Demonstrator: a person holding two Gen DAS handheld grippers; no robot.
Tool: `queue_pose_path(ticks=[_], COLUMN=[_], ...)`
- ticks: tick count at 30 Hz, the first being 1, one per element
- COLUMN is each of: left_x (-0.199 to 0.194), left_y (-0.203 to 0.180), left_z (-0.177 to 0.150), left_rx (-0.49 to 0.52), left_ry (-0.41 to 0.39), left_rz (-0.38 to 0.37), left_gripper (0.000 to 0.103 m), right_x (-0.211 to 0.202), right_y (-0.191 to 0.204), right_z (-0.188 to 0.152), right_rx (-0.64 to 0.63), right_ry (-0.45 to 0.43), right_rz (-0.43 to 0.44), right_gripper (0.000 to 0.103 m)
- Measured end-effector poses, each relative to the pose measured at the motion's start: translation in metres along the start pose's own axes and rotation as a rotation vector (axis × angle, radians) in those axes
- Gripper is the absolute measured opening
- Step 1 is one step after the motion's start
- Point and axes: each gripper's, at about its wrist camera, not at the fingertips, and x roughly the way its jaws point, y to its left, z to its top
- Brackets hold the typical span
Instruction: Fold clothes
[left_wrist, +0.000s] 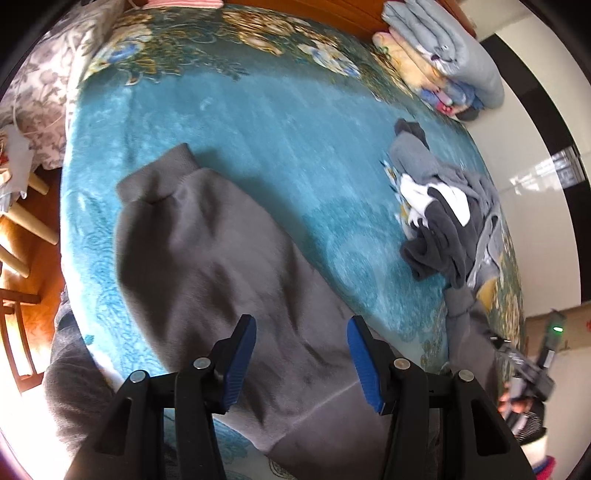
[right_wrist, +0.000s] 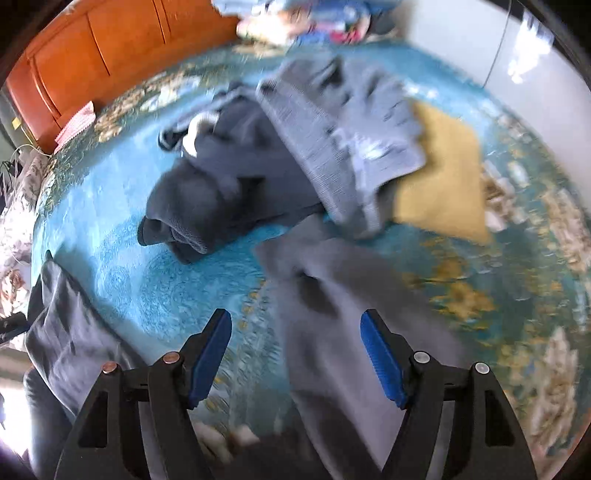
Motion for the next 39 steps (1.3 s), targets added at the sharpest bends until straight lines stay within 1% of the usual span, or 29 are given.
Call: queue_pose_path(ticks=[2,5,6,7,8,9,10,12,13,16,18,20,22,23,25,27,29,31,33,34,35,36,37,39], left_x=[-0.001,0.002,0.004,0.005,0.007,0.008,0.01,0.013,0.015,0.023,0.027,0.029,0.034,0.036,0.041,0.052,0.064,0.076,0.084,0.088,0.091,0.092,0.092,0.085], left_y=[0.001,-0.002,-0.004,-0.005,-0.006,-0.008,-0.009,-0.012,-0.014,-0.022,-0.026,-0.029,-0.031,-0.032,-0.034,-0.038,-0.042,-0.048,-0.054,-0.056,-0.058,-0.059,-0.061,-0.067], left_z=[0.002,0.002,0.002,0.002,0.003,0.003,0.003,0.003,0.002,0.0,-0.002,-0.003,-0.005,-0.005,-0.007,-0.01,-0.015,-0.02,-0.024,-0.025,-0.027,-0.028,-0.026,-0.018], left_rx=[-0.004,-0.01,-0.013,-0.015,-0.017,-0.019,-0.022,-0.026,-0.034,-0.08,-0.116,-0.137,-0.143,-0.144,-0.145,-0.145,-0.145,-0.139,-0.121,-0.11,-0.102,-0.096,-0.086,-0.05], left_ry=[-0.004,0.006,0.01,0.015,0.019,0.024,0.028,0.037,0.046,0.085,0.104,0.118,0.13,0.136,0.147,0.178,0.217,0.256,0.277,0.283,0.289,0.294,0.287,0.249], left_rz=[0.001,-0.024,-0.033,-0.043,-0.053,-0.063,-0.073,-0.093,-0.116,-0.234,-0.314,-0.353,-0.354,-0.348,-0.334,-0.325,-0.318,-0.305,-0.283,-0.27,-0.258,-0.25,-0.243,-0.226], left_gripper=[0.056,0.056,0.056,0.056,0.056,0.056,0.056,0.057,0.057,0.057,0.058,0.06,0.064,0.067,0.067,0.067,0.067,0.067,0.067,0.067,0.067,0.067,0.067,0.065], right_x=[0.023,0.048,0.054,0.056,0.056,0.054,0.049,0.034,0.024,-0.01,-0.03,-0.041,-0.038,-0.032,-0.017,-0.005,-0.001,0.003,0.004,0.003,0.001,0.0,-0.004,-0.02], right_y=[0.004,0.006,0.004,0.0,-0.004,-0.01,-0.016,-0.023,-0.023,-0.006,0.017,0.044,0.076,0.089,0.112,0.133,0.145,0.152,0.156,0.155,0.149,0.142,0.137,0.126], right_z=[0.004,0.005,0.003,0.001,0.0,-0.002,-0.005,-0.01,-0.012,-0.024,-0.032,-0.039,-0.044,-0.047,-0.053,-0.06,-0.067,-0.069,-0.072,-0.074,-0.077,-0.079,-0.081,-0.083], right_rx=[0.028,0.071,0.088,0.11,0.136,0.167,0.207,0.272,0.284,0.294,0.283,0.258,0.207,0.19,0.168,0.145,0.11,0.081,0.061,0.059,0.067,0.076,0.087,0.114], right_ry=[0.043,0.081,0.09,0.094,0.093,0.085,0.068,0.024,-0.004,-0.08,-0.121,-0.15,-0.14,-0.119,-0.065,-0.019,-0.004,0.014,0.028,0.031,0.026,0.022,0.014,-0.017], right_rz=[0.006,-0.048,-0.066,-0.077,-0.09,-0.085,-0.052,0.04,0.088,0.236,0.347,0.449,0.523,0.537,0.55,0.563,0.554,0.54,0.518,0.51,0.507,0.505,0.506,0.507], right_gripper=[0.073,0.072,0.07,0.057,0.034,0.021,0.004,0.004,0.004,0.004,0.004,0.004,0.004,0.004,0.004,0.004,0.004,0.007,0.01,0.015,0.032,0.039,0.045,0.047])
